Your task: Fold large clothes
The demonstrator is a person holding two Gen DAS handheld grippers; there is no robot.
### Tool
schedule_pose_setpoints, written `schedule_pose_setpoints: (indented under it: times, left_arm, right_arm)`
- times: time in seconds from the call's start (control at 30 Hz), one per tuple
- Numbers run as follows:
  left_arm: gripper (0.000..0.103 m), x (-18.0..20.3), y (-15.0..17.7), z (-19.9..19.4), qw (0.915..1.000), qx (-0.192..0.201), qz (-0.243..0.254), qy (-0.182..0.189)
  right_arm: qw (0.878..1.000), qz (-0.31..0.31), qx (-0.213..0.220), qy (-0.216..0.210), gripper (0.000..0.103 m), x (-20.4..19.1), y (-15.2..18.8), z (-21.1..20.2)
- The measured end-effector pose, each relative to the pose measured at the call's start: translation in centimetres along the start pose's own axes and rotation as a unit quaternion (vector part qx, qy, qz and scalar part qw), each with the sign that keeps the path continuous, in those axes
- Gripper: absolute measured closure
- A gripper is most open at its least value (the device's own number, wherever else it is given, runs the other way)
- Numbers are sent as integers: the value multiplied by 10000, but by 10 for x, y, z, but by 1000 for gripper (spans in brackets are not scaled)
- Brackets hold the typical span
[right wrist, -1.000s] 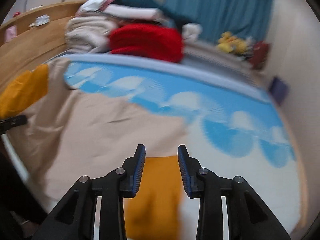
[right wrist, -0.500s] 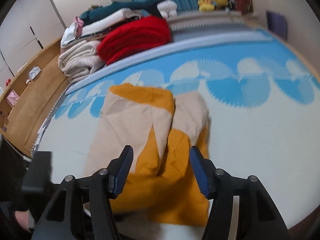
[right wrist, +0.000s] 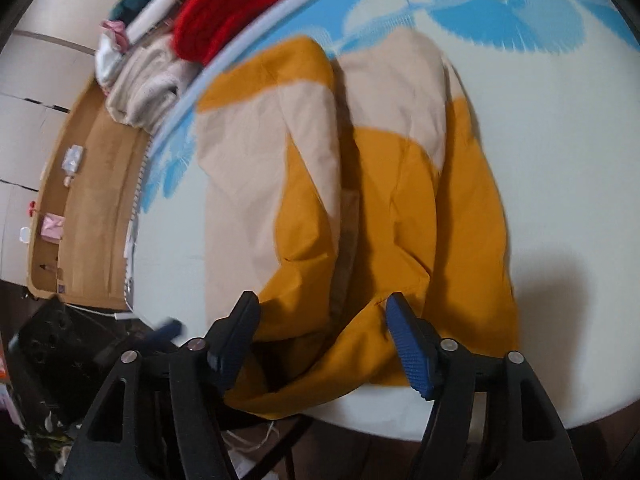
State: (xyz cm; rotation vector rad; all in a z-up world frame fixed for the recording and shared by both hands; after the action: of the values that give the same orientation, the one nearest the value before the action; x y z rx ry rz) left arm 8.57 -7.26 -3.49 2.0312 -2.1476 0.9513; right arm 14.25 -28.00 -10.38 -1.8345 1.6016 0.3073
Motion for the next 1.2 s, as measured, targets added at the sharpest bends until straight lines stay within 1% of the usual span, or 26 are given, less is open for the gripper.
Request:
schedule_pose_setpoints:
  times: [0.03, 0.1, 0.13, 0.2, 0.23, 0.3, 0.37, 0.43, 0.5, 0.6, 0.73, 0.8, 0.83, 0.9, 0.97, 1.03, 1.07, 1.1, 1.13, 1.17, 1.2]
  left_arm:
    - [50, -5, -1, -1, 10000, 16, -64, -53]
    - [50, -11, -3, -2, 9998, 57, -96, -148]
    - [50, -13, -3, -3, 9998, 79, -103, -181]
    - [50, -19, -4, -8, 9996, 118, -119, -205]
    - [50, -21, -3, -11, 9996, 133, -124, -210]
    - [50, -25, -5, -12, 9994, 159, -131, -274]
    - [50, -30, -5, -11, 9988, 161, -173, -424]
    - [50, -37, -6, -8, 9977, 147, -294, -586]
    - [50, -42, -7, -6, 9969, 143, -403, -663]
    - [50, -48, -11, -4, 9954, 157, -541, -771]
    - [50, -48, -11, 1, 9951, 94, -555, -813]
    - [50, -47, -11, 4, 9950, 75, -504, -853]
    - [50, -47, -11, 5, 9950, 78, -496, -864]
    - [50, -47, -11, 4, 9949, 80, -516, -860]
    - [50, -49, -11, 4, 9945, 80, -542, -888]
    - [50, -52, -10, 5, 9940, 56, -565, -931]
    - [50, -52, -9, 6, 9939, 53, -566, -946]
    - [50, -52, -9, 6, 9937, 61, -556, -972]
    - [50, -52, -10, 6, 9936, 79, -543, -990]
    - [50, -52, -11, 5, 9936, 105, -540, -990]
    - [50, -52, -12, 4, 9937, 140, -558, -962]
  right_arm:
    - [9997, 166, -60, -146, 36, 4, 1, 2]
    - [9982, 469, 58, -376, 36, 9, -2, -4]
    - [9968, 586, 187, -503, 36, 11, -5, -9]
    - [9957, 656, 261, -603, 35, 11, -6, -14]
    - [9960, 637, 220, -584, 35, 10, -6, -13]
    - [9986, 428, -10, -302, 34, 5, -2, -7]
    - [9991, 131, -381, 91, 34, 1, 6, 10]
    - [9965, -174, -569, 584, 34, 0, 9, 19]
    - [9892, -552, -669, 1179, 34, -1, 10, 26]
    - [9870, -538, -695, 1346, 34, 3, 10, 29]
    - [9859, -426, -523, 1535, 34, 10, 6, 18]
    - [9868, -375, -518, 1491, 34, 14, 5, 16]
    - [9875, -326, -601, 1421, 34, 15, 5, 18]
    - [9902, -81, -931, 1037, 34, 19, 11, 33]
    - [9908, 72, -1140, 719, 34, 25, 16, 47]
    - [9900, 73, -1180, 769, 34, 28, 21, 52]
    - [9896, 39, -1169, 836, 39, 26, 19, 53]
    - [9902, 0, -1116, 843, 59, 23, 18, 54]
    - [9915, -88, -1022, 800, 72, 17, 16, 52]
    - [9931, -209, -886, 735, 89, 10, 13, 49]
    - [9941, -283, -780, 693, 93, 6, 12, 45]
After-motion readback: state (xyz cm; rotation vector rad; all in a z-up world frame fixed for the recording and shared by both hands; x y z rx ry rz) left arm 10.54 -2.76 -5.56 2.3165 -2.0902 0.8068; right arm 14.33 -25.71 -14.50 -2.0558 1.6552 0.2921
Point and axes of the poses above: each gripper's, at about its wrist camera, not at the fingertips, and z roughly the way its jaws point, x to its right, y to its underside, the point moved 5 cm from there along z, roughly the way its jaws point, and after that the axes turned 9 degrees about -z, right-handed, at the moved point
